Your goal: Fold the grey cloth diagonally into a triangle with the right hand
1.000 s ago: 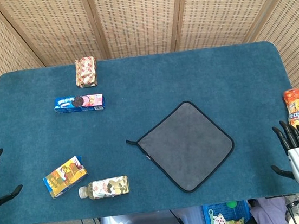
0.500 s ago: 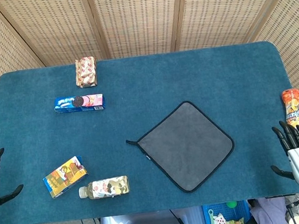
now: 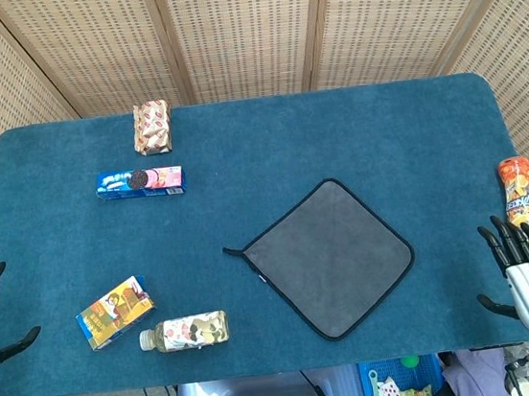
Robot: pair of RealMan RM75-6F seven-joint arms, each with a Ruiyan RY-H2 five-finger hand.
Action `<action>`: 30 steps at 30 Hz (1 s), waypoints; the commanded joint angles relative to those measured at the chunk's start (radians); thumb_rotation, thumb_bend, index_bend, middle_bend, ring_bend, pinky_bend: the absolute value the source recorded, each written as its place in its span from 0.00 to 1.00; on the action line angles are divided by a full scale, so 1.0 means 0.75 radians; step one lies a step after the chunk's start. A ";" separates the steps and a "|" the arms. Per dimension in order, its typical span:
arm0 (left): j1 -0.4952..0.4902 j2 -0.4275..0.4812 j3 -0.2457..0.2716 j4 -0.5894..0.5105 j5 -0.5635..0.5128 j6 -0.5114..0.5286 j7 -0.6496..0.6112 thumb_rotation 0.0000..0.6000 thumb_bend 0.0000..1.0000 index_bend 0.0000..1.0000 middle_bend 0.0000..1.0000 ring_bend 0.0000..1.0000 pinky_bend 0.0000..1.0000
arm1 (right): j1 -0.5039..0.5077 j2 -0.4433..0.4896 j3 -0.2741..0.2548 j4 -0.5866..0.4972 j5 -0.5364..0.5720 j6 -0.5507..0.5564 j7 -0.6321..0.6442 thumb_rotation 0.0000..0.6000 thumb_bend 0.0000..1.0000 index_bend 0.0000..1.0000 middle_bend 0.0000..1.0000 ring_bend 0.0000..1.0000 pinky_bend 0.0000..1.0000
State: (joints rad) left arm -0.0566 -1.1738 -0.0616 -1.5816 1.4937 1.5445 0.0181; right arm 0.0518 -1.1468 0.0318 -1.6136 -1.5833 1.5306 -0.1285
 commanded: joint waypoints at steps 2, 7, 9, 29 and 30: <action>-0.003 -0.001 0.000 -0.002 0.002 -0.003 0.004 1.00 0.15 0.00 0.00 0.00 0.00 | -0.002 -0.001 -0.005 -0.009 -0.006 0.001 -0.006 1.00 0.09 0.00 0.00 0.00 0.00; -0.003 -0.001 0.002 -0.004 0.001 -0.005 0.002 1.00 0.15 0.00 0.00 0.00 0.00 | -0.006 0.001 -0.038 -0.050 -0.040 -0.011 -0.016 1.00 0.09 0.00 0.00 0.00 0.00; -0.002 0.000 0.002 -0.004 0.001 -0.004 0.000 1.00 0.15 0.00 0.00 0.00 0.00 | -0.007 0.000 -0.058 -0.071 -0.065 -0.020 -0.026 1.00 0.09 0.00 0.00 0.00 0.00; -0.001 0.007 0.000 -0.007 0.002 0.000 -0.019 1.00 0.15 0.00 0.00 0.00 0.00 | 0.011 -0.234 -0.144 -0.162 -0.239 -0.102 -0.263 1.00 0.09 0.25 0.00 0.00 0.00; -0.001 0.007 0.000 -0.007 0.002 0.000 -0.019 1.00 0.15 0.00 0.00 0.00 0.00 | 0.012 -0.249 -0.146 -0.159 -0.247 -0.102 -0.267 1.00 0.09 0.27 0.00 0.00 0.00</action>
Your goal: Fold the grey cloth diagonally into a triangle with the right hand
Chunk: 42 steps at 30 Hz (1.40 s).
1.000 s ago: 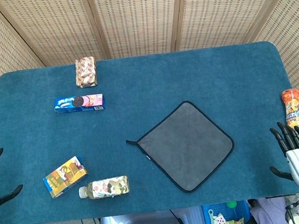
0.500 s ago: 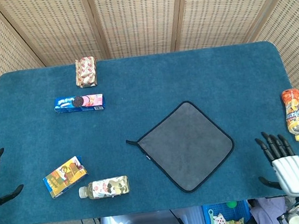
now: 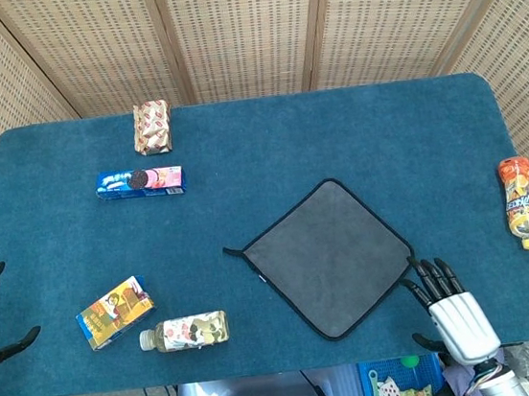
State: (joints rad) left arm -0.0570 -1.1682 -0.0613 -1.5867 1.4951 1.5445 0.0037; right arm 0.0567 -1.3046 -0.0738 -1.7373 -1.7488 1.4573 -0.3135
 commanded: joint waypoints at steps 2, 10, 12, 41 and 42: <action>0.000 0.000 -0.001 0.001 -0.001 0.000 0.000 1.00 0.15 0.00 0.00 0.00 0.00 | 0.007 -0.073 -0.009 0.010 -0.041 -0.008 -0.029 1.00 0.09 0.30 0.00 0.00 0.00; -0.002 0.000 -0.002 0.004 -0.001 -0.002 -0.006 1.00 0.15 0.00 0.00 0.00 0.00 | 0.009 -0.219 -0.020 0.047 -0.079 -0.020 -0.073 1.00 0.09 0.36 0.00 0.00 0.00; -0.002 0.000 -0.002 0.003 -0.001 -0.001 -0.006 1.00 0.15 0.00 0.00 0.00 0.00 | 0.011 -0.240 -0.022 0.050 -0.080 -0.028 -0.079 1.00 0.09 0.36 0.00 0.00 0.00; -0.001 0.001 -0.007 0.006 -0.006 0.004 -0.019 1.00 0.15 0.00 0.00 0.00 0.00 | 0.080 -0.513 0.033 0.234 0.052 -0.156 -0.056 1.00 0.09 0.36 0.00 0.00 0.00; -0.001 0.001 -0.008 0.006 -0.006 0.004 -0.019 1.00 0.15 0.00 0.00 0.00 0.00 | 0.079 -0.522 0.031 0.246 0.051 -0.151 -0.048 1.00 0.09 0.36 0.00 0.00 0.00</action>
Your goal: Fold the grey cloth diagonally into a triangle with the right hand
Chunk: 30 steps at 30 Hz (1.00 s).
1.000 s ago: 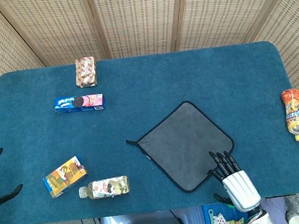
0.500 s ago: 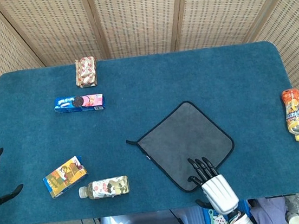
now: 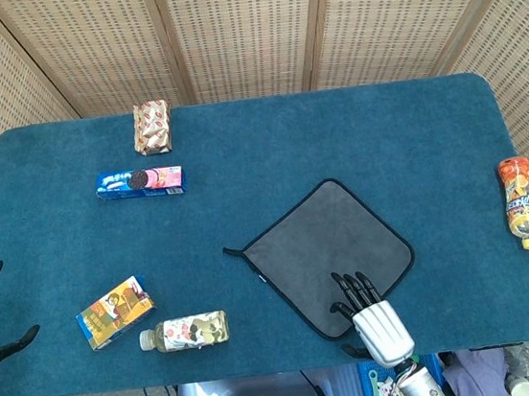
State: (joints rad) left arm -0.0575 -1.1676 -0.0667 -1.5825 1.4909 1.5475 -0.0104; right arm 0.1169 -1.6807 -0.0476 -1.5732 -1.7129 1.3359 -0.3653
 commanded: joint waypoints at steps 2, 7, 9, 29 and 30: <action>-0.001 0.000 0.000 0.001 0.000 -0.002 0.000 1.00 0.15 0.00 0.00 0.00 0.00 | -0.002 -0.037 -0.009 0.049 0.003 0.017 0.030 1.00 0.09 0.37 0.00 0.00 0.00; -0.003 -0.001 -0.001 0.001 -0.002 -0.005 0.000 1.00 0.15 0.00 0.00 0.00 0.00 | 0.000 -0.071 -0.008 0.074 0.011 0.021 0.049 1.00 0.09 0.38 0.00 0.00 0.00; -0.003 -0.001 0.000 0.001 -0.002 -0.007 0.000 1.00 0.15 0.00 0.00 0.00 0.00 | 0.003 -0.082 -0.005 0.084 0.015 0.019 0.053 1.00 0.09 0.38 0.00 0.00 0.00; -0.007 -0.007 0.004 0.000 0.003 -0.013 0.011 1.00 0.15 0.00 0.00 0.00 0.00 | 0.017 -0.183 -0.005 0.250 0.070 0.016 0.125 1.00 0.09 0.38 0.00 0.00 0.00; -0.007 -0.007 0.004 0.001 0.002 -0.013 0.011 1.00 0.15 0.00 0.00 0.00 0.00 | 0.018 -0.184 -0.005 0.254 0.073 0.016 0.128 1.00 0.09 0.38 0.00 0.00 0.00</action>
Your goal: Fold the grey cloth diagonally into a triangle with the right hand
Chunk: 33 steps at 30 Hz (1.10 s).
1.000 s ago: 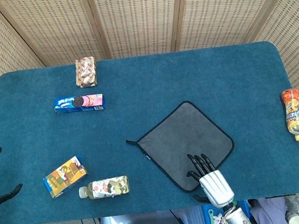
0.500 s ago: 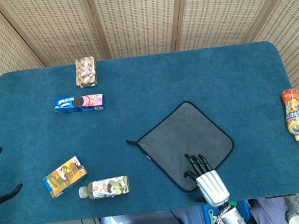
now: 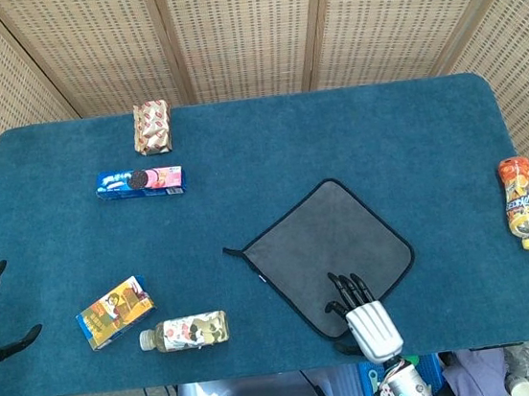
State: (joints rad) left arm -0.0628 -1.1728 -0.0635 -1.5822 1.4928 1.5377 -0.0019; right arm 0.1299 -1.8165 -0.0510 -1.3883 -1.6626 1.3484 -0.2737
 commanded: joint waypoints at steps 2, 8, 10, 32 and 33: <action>0.000 -0.001 0.001 0.000 0.000 -0.001 0.000 1.00 0.15 0.00 0.00 0.00 0.00 | 0.001 -0.004 -0.001 0.013 0.009 0.000 0.009 1.00 0.09 0.38 0.00 0.00 0.00; 0.000 -0.001 0.001 -0.001 0.000 0.000 0.002 1.00 0.15 0.00 0.00 0.00 0.00 | 0.005 -0.008 -0.002 0.029 0.023 -0.001 0.017 1.00 0.09 0.38 0.00 0.00 0.00; 0.000 -0.001 0.001 -0.001 0.000 0.000 0.003 1.00 0.15 0.00 0.00 0.00 0.00 | 0.006 -0.010 -0.002 0.034 0.027 -0.002 0.018 1.00 0.09 0.38 0.00 0.00 0.00; -0.002 -0.006 0.004 0.002 0.006 -0.001 0.005 1.00 0.15 0.00 0.00 0.00 0.00 | 0.024 -0.026 0.000 0.072 0.045 0.003 0.032 1.00 0.11 0.38 0.00 0.00 0.00; -0.003 -0.006 0.005 0.003 0.007 -0.002 0.006 1.00 0.15 0.00 0.00 0.00 0.00 | 0.024 -0.019 -0.001 0.064 0.046 0.005 0.031 1.00 0.13 0.38 0.00 0.00 0.00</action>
State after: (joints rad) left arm -0.0650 -1.1773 -0.0600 -1.5802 1.4978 1.5364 0.0021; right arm 0.1484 -1.8336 -0.0510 -1.3373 -1.6280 1.3508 -0.2493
